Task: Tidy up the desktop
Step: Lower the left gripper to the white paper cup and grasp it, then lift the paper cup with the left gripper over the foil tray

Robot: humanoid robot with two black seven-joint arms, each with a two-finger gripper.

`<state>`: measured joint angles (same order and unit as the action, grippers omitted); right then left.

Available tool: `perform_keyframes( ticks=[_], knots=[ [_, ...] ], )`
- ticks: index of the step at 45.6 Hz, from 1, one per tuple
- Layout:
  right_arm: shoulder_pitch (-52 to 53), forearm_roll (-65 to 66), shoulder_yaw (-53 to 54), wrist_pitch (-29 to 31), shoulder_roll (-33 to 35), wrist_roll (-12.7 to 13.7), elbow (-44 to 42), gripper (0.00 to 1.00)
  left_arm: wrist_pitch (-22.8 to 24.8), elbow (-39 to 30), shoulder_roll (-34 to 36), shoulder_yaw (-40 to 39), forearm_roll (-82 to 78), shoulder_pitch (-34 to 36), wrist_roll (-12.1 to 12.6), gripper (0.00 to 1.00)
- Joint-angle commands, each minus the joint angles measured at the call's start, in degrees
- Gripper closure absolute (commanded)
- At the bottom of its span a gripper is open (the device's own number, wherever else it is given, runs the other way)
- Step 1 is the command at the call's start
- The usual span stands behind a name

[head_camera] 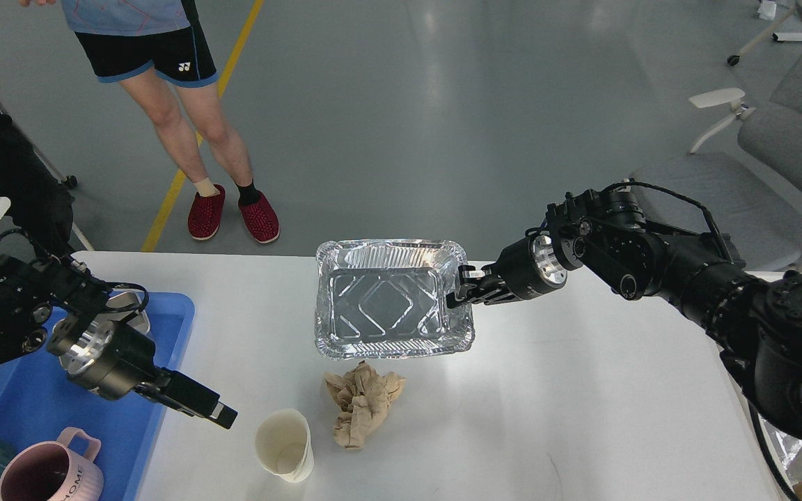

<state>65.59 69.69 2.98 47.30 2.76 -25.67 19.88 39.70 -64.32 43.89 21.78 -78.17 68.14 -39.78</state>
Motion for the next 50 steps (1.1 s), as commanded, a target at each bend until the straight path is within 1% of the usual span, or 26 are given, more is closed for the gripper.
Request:
perform_keyframes(
  ticks=[1, 4, 8, 15, 22, 33, 38, 42, 46, 50],
  knots=[
    [0.41, 0.10, -0.08, -0.01, -0.39, 0.01, -0.02, 1.00, -2.61, 0.07, -2.57, -0.16, 0.21, -1.87, 1.55, 0.04],
    [0.50, 0.10, -0.08, -0.01, -0.39, 0.01, -0.02, 1.00, -2.70, 0.07, -3.28, -0.25, 0.21, -2.48, 2.34, 0.04],
    [0.50, 0.10, -0.08, -0.19, -0.48, 0.09, 0.07, 1.00, -3.14, 0.33, -4.42, -0.25, 0.21, -3.18, 2.69, 0.04],
    [0.33, 0.10, -0.08, -0.36, -0.56, 0.09, 0.07, 1.00, -5.24, 3.41, -7.23, -0.51, 0.39, -4.77, 3.40, 0.04],
    [0.33, 0.10, -0.08, -0.45, -0.83, 0.09, 0.07, 1.00, -6.92, 5.52, -9.43, -0.42, 1.44, -5.64, 3.66, 0.09],
    [0.42, 0.10, -0.08, -0.63, -1.00, 0.09, 0.42, 1.00, -7.62, 5.70, -10.75, -0.42, 2.49, -6.53, 3.48, 0.23],
    [0.42, 0.10, -0.08, -0.80, -1.35, 0.09, 0.25, 1.00, -7.62, 5.70, -11.63, -0.33, 3.20, -6.79, 3.31, 0.27],
    [0.42, 0.10, -0.08, -0.89, -1.35, 0.09, 0.16, 1.00, -7.53, 5.70, -11.89, -0.07, 3.20, -6.88, 3.05, 0.33],
    [0.33, 0.10, -0.08, -0.98, -1.35, 0.09, 0.25, 1.00, -7.44, 5.70, -11.98, 0.10, 3.11, -6.88, 2.69, 0.44],
    [0.24, 0.18, -0.08, -1.07, -1.44, 0.09, 0.25, 1.00, -7.27, 5.70, -12.07, 0.37, 3.11, -6.96, 2.78, 0.50]
  ],
)
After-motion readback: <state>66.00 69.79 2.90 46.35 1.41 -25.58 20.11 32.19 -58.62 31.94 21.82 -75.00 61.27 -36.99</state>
